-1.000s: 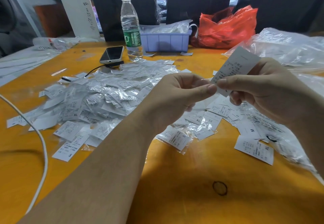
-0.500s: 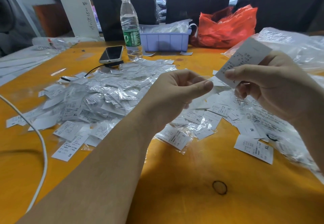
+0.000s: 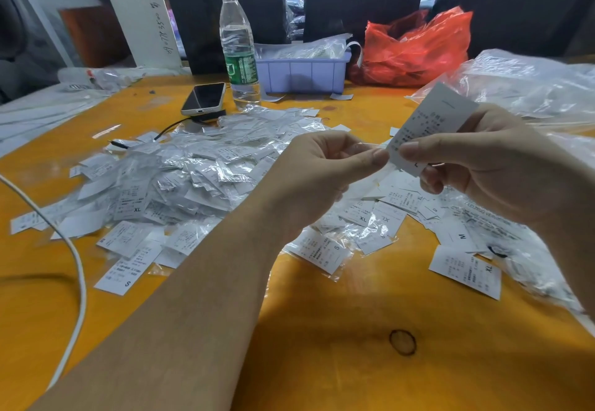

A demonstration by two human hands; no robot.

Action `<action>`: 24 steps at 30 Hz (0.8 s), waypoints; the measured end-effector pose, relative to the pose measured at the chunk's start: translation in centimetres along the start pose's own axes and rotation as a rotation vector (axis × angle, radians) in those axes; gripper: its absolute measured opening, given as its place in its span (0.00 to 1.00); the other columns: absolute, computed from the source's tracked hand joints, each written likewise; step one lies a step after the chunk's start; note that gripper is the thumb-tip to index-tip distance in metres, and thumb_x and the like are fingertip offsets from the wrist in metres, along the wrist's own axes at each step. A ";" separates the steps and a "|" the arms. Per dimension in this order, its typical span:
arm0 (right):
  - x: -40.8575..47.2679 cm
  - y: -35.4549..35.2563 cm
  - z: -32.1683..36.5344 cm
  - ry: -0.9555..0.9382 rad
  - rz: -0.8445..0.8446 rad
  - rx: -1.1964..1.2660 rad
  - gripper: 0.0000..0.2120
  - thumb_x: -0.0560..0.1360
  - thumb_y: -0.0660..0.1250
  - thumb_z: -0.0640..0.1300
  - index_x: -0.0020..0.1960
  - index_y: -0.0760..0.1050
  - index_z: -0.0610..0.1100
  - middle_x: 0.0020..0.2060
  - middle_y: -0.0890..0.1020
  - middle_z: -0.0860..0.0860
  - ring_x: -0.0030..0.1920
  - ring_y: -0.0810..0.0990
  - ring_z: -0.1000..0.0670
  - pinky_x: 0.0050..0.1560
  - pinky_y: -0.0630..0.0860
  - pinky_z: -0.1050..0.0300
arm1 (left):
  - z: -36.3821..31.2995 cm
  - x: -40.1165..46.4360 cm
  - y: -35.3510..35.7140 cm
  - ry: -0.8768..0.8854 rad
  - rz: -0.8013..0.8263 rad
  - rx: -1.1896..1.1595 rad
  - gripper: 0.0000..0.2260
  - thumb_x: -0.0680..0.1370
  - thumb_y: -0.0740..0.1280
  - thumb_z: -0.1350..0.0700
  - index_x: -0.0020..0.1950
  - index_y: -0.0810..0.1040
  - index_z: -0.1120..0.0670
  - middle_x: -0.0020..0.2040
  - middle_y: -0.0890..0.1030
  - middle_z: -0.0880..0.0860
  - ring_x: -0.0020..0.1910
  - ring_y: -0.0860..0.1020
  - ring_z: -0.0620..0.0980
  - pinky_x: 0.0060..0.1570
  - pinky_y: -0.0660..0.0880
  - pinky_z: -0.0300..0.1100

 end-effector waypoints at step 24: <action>0.1 1.2 -1.0 0.107 0.063 0.221 0.04 0.67 0.72 0.38 0.41 0.80 0.41 0.31 0.78 0.47 0.30 0.73 0.50 0.27 0.70 0.61 | 0.2 0.2 0.0 -0.006 -0.070 -0.005 0.11 0.71 0.74 0.53 0.46 0.80 0.60 0.32 0.73 0.51 0.28 0.69 0.42 0.30 0.70 0.33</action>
Point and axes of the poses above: each hand's wrist, its own x-axis towards the middle knuckle, its own y-axis out of the palm, z = x × y, the point moved 2 cm from there along x, towards the middle knuckle
